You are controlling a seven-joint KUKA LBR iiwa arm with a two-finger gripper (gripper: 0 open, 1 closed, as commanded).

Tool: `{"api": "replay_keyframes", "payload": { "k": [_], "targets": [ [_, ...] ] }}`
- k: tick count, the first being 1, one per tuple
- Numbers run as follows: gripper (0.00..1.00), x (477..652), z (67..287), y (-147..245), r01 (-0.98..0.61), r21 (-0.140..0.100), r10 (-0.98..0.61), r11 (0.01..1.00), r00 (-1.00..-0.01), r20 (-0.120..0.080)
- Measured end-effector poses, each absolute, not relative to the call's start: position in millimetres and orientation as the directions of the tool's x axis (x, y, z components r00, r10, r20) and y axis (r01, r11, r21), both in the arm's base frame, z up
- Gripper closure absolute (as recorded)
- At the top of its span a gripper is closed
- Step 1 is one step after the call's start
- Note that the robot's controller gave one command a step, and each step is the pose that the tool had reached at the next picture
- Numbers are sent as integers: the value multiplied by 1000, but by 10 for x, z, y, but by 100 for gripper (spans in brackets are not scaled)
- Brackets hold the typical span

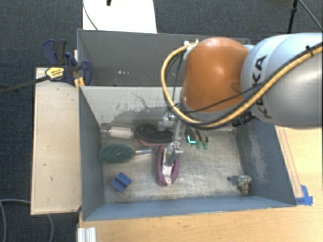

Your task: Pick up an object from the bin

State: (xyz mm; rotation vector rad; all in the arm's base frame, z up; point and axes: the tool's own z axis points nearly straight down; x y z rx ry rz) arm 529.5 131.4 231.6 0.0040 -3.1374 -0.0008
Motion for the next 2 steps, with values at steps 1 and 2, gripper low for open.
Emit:
{"api": "replay_keyframes", "payload": {
  "k": [1, 2],
  "targets": [
    [0, 5237, 1173, 557, -338, 0, -338, 941, -941, 4],
    [0, 5348, 940, 735, -542, -8, -542, 840, -840, -18]
  ]
}}
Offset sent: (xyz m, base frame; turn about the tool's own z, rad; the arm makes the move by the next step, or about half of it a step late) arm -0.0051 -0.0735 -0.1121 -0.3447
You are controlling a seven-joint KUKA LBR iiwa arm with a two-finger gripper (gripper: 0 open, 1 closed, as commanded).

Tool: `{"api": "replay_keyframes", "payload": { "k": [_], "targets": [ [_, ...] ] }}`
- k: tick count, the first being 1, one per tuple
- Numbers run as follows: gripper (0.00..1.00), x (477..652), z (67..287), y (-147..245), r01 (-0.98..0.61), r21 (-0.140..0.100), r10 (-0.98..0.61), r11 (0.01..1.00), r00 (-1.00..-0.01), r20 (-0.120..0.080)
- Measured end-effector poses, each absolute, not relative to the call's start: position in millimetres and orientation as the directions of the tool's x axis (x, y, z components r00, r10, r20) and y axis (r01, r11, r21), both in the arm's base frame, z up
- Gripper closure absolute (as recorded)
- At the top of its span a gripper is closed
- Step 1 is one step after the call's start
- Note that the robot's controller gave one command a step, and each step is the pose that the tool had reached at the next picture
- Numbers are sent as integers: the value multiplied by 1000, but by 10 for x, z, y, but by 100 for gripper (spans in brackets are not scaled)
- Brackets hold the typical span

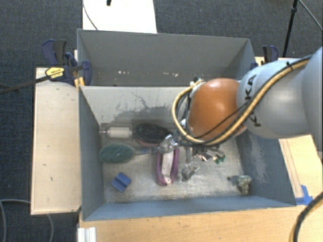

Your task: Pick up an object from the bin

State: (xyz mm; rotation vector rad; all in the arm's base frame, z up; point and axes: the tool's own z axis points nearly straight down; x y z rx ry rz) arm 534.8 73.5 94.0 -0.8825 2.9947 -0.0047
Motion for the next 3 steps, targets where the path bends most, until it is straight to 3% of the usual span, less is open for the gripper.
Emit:
{"api": "replay_keyframes", "payload": {
  "k": [1, 2, 3],
  "targets": [
    [0, 5253, 726, 947, -809, -4, -809, 588, -588, -8],
    [100, 5270, 752, 950, -805, -6, -805, 593, -593, -11],
    [100, 5217, 2287, 489, -924, -7, -924, 382, -382, -4]
  ]
}}
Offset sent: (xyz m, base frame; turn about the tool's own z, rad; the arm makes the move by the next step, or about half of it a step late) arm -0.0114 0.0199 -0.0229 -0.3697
